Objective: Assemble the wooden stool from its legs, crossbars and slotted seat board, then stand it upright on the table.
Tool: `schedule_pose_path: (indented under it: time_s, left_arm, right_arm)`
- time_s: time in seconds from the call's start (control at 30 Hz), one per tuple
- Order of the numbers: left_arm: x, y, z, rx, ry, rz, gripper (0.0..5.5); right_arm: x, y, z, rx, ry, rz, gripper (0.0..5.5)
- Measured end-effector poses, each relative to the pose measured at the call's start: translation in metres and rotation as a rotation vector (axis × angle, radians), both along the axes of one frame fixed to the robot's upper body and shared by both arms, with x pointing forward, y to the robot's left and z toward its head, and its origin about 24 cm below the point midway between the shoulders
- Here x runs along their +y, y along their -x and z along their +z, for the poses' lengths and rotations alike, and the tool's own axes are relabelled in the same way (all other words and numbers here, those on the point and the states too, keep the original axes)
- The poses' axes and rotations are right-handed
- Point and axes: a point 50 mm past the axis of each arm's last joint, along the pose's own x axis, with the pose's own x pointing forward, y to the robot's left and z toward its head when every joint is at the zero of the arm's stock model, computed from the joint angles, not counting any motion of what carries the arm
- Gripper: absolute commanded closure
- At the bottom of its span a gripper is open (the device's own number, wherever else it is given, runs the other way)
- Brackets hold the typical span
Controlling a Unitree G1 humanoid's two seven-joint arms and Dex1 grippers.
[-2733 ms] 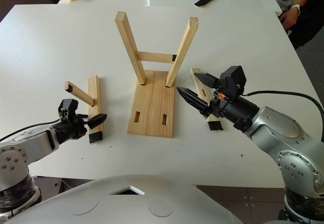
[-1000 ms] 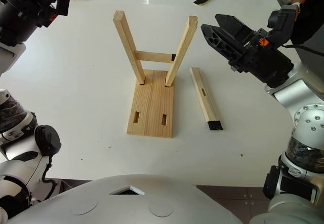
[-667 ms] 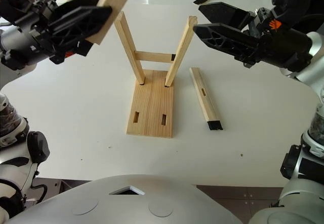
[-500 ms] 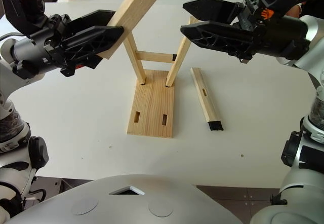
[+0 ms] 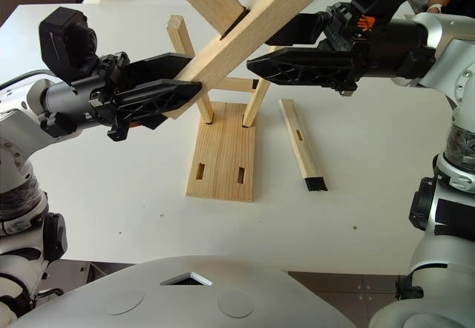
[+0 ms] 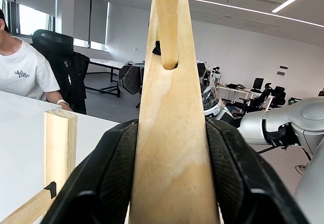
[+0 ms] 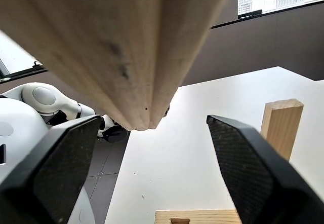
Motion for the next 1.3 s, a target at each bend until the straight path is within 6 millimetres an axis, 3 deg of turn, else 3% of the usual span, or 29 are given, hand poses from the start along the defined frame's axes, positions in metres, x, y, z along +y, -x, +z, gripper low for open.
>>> schedule_pose_path:
  time_s: [0.23,0.57,1.0,1.3]
  left_arm:
    - [0.001,-0.002,-0.002,-0.001,-0.006,0.006,3.49]
    - [-0.002,-0.003,-0.009,0.007,-0.006,0.014,3.49]
    - [-0.004,-0.001,-0.01,0.012,-0.014,-0.015,3.49]
    - [-0.004,-0.002,-0.013,0.028,-0.024,-0.027,3.49]
  right_arm:
    - [0.003,0.003,0.015,-0.014,-0.059,0.026,1.64]
    - [0.015,0.002,0.011,-0.009,-0.071,0.033,1.64]
    - [0.015,0.004,0.002,0.006,-0.052,0.016,3.48]
    - [0.015,0.006,-0.002,-0.008,-0.043,0.012,3.5]
